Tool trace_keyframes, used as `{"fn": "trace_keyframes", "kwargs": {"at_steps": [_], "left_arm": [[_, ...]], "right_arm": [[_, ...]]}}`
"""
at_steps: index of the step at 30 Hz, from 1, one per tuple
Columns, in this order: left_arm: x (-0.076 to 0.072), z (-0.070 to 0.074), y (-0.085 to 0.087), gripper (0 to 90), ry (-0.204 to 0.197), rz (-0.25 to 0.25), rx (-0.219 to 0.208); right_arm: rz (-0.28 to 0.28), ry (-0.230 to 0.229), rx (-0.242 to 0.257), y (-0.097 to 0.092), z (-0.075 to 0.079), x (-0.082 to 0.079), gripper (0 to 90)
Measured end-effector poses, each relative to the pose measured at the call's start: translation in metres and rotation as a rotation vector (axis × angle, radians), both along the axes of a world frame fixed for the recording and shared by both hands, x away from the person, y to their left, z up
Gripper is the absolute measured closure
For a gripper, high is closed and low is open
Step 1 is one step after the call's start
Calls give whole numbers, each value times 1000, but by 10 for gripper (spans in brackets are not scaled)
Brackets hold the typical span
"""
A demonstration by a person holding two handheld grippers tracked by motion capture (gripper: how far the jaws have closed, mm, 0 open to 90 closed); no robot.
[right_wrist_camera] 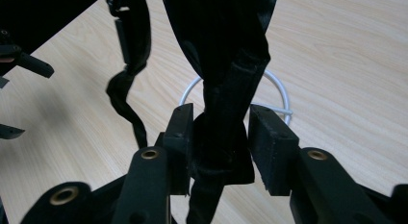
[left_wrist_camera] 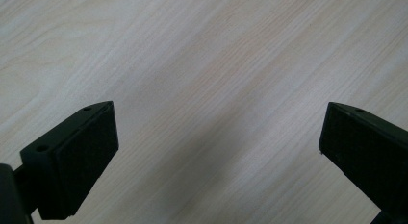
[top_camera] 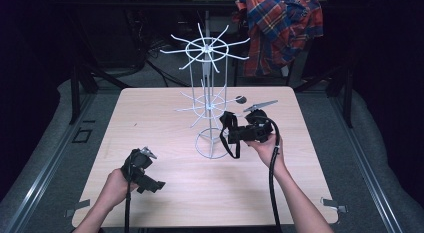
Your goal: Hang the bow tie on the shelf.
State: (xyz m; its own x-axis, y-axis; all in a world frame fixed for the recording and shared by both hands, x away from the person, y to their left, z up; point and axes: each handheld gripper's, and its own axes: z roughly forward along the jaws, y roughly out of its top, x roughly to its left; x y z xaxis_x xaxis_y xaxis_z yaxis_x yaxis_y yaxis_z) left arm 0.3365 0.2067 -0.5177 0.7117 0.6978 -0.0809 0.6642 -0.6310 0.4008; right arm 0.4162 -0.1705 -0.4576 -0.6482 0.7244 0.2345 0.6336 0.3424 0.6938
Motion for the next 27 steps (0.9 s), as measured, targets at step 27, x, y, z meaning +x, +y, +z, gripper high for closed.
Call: {"fn": "trace_keyframes", "kwargs": {"at_steps": [27], "left_arm": [[0,1,-1,1,-5,-5,-7]], "right_arm": [[16,-2,-147,-12,25,-28,218]]}}
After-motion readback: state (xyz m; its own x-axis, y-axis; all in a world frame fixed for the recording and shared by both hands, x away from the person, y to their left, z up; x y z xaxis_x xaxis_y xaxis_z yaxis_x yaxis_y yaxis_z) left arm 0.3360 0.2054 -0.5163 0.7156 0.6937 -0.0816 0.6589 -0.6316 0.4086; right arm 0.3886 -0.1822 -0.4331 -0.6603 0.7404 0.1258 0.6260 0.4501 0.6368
